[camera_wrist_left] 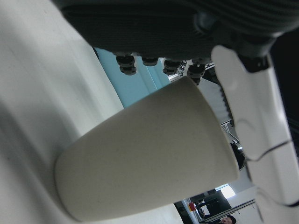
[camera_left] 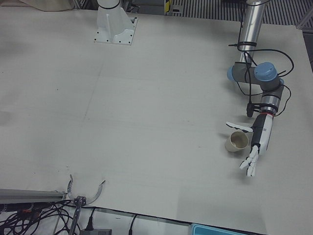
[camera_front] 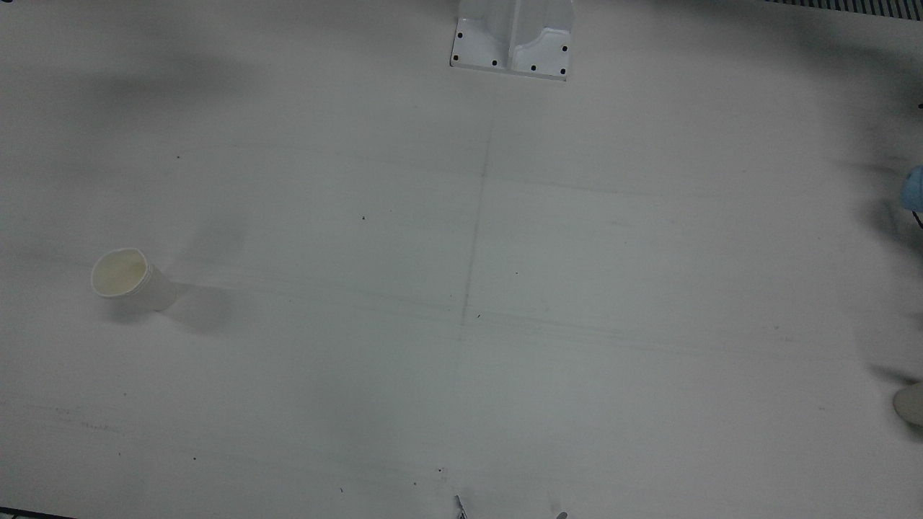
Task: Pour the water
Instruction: 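Close the left hand around the beige cup at the table edge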
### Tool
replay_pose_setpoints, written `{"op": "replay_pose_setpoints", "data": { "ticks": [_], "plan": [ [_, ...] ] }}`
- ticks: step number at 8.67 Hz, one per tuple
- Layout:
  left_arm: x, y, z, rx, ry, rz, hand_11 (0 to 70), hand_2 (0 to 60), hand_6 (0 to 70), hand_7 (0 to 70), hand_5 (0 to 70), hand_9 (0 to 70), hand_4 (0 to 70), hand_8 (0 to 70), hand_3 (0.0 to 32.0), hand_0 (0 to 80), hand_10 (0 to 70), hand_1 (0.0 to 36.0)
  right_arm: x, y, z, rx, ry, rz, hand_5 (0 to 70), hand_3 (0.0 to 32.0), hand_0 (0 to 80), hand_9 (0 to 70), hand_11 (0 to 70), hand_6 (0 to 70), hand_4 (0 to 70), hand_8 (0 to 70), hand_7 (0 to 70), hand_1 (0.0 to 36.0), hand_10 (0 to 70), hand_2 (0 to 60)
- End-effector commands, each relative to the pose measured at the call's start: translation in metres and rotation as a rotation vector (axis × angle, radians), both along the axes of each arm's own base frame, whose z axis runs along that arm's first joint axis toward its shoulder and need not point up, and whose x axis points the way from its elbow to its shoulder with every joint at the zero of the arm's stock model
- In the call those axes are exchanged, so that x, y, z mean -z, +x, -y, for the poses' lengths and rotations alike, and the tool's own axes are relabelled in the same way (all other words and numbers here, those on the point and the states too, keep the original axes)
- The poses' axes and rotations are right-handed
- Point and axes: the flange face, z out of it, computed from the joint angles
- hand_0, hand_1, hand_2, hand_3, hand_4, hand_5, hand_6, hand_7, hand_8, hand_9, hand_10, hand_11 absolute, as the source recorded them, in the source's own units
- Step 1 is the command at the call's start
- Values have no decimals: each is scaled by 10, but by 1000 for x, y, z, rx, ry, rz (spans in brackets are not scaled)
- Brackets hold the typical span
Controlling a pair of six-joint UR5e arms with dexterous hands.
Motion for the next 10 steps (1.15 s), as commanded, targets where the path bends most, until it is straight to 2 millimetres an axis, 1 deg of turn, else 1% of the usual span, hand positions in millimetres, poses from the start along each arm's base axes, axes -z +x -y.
{"op": "replay_pose_setpoints", "data": {
  "ticks": [1,2,4,5,8,10],
  "plan": [
    [4,5,3,-2,8,-10,74,0,21,63,94,0,139,0,0,526,38,109,1,-1,1,0,1,1,68,0,471,23,20,35,56,0,59,160,3,161],
    [1,6,1,-4,4,-1,75,0,22,63,100,0,144,0,0,529,38,116,1,-1,1,2,1,-1,70,0,472,24,19,37,59,1,60,160,2,162],
    [-1,5,-1,-4,-1,3,76,0,25,63,124,0,155,0,0,523,40,107,-3,-3,3,2,-8,-4,69,0,472,24,20,37,58,1,60,160,3,164],
    [-1,5,-1,-4,0,5,76,0,25,62,121,0,157,0,0,523,41,104,0,-5,6,5,-2,-2,70,0,471,24,19,37,60,1,60,160,2,163],
    [-2,4,-1,-6,0,4,77,0,26,60,124,0,163,0,0,521,41,95,-3,-7,8,5,-8,-4,72,0,471,24,19,37,60,1,60,160,2,163],
    [-5,2,-5,-7,-1,-3,76,0,22,60,105,0,153,0,0,519,40,95,-2,-7,9,5,-7,-4,71,0,472,24,20,37,60,1,61,160,3,162]
  ]
}}
